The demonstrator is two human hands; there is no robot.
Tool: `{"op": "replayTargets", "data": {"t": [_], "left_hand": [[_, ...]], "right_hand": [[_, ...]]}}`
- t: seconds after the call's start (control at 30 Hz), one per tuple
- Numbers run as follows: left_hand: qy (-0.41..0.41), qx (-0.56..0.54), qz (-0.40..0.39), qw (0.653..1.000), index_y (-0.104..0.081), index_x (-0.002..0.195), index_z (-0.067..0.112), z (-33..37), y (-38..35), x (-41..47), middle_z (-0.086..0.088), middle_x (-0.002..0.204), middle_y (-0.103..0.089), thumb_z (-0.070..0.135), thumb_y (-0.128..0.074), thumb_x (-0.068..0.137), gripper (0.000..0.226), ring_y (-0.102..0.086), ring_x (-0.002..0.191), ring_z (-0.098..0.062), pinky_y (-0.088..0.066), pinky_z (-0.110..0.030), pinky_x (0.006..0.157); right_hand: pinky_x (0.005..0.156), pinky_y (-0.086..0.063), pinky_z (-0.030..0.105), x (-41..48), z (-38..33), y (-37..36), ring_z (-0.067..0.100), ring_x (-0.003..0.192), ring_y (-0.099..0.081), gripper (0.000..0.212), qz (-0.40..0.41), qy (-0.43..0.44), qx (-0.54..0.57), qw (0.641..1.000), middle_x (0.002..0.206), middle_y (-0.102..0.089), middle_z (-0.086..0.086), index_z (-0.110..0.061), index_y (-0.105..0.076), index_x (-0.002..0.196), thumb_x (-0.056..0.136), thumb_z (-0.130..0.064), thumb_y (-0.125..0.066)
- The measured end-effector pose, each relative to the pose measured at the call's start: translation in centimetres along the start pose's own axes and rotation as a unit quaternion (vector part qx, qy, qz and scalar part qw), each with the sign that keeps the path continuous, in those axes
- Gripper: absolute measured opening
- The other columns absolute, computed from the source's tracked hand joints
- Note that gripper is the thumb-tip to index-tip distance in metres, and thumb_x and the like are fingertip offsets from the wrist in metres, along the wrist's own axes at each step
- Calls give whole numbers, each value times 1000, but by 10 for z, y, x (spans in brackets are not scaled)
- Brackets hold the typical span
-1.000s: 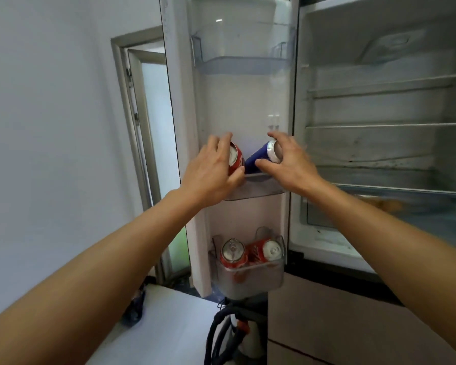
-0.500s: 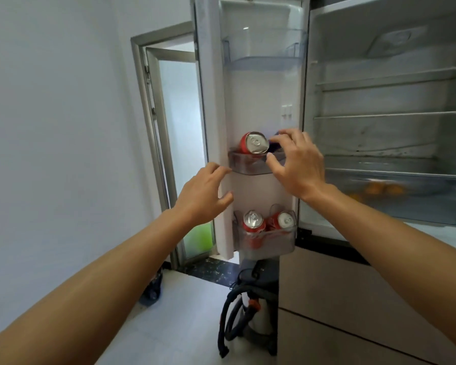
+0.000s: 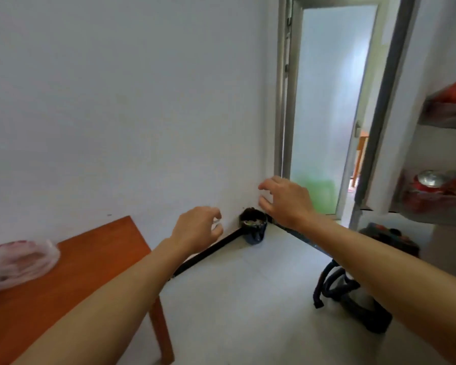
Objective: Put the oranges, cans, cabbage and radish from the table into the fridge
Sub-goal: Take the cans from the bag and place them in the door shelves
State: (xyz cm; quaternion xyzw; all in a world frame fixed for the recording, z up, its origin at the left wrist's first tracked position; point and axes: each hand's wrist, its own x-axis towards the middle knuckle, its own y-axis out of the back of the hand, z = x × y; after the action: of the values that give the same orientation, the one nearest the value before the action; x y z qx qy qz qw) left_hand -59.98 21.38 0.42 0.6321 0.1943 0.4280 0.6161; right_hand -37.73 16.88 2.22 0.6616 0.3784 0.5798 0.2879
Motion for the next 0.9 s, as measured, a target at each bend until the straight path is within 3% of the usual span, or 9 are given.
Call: {"op": "replayTargets", "data": {"t": [0.33,0.63,0.73,0.9], "left_hand": [[193,61,-17,979,-62,114,22,-213,-19,-94,1,108,-65,33,-50,92,27,-60,99,-20,-49,-34,77],[383,68,-50,920,-62,112,23,-378,-20,-161,4,107,-64,34,-52,91,26,-60,97,-17,-49,-32,77],[423,60,-62,902,-61,115,24,-422,-20,-188,3,109,-63,35,-53,91,28,-60,98,-17,-50,-32,78],[443,61,-76,891,-60,116,24,-506,-23,-218,2,112,-63,35,-52,91,28,-59,103,-19,-49,-34,83]], "right_hand": [[80,-48,31,59,-170,-191,16,105,-59,34,-105,152,82,979,120,-60,-4,-24,-57,123,94,-40,-49],[77,-46,32,124,-322,-329,19,104,-58,34,-214,260,125,933,118,-57,-3,-23,-55,123,94,-39,-49],[74,-47,31,134,-375,-362,19,101,-58,33,-238,293,136,916,115,-58,-3,-23,-56,122,93,-39,-49],[82,-47,34,146,-458,-415,18,109,-56,34,-270,307,136,902,120,-56,-4,-26,-55,123,92,-39,-51]]}}
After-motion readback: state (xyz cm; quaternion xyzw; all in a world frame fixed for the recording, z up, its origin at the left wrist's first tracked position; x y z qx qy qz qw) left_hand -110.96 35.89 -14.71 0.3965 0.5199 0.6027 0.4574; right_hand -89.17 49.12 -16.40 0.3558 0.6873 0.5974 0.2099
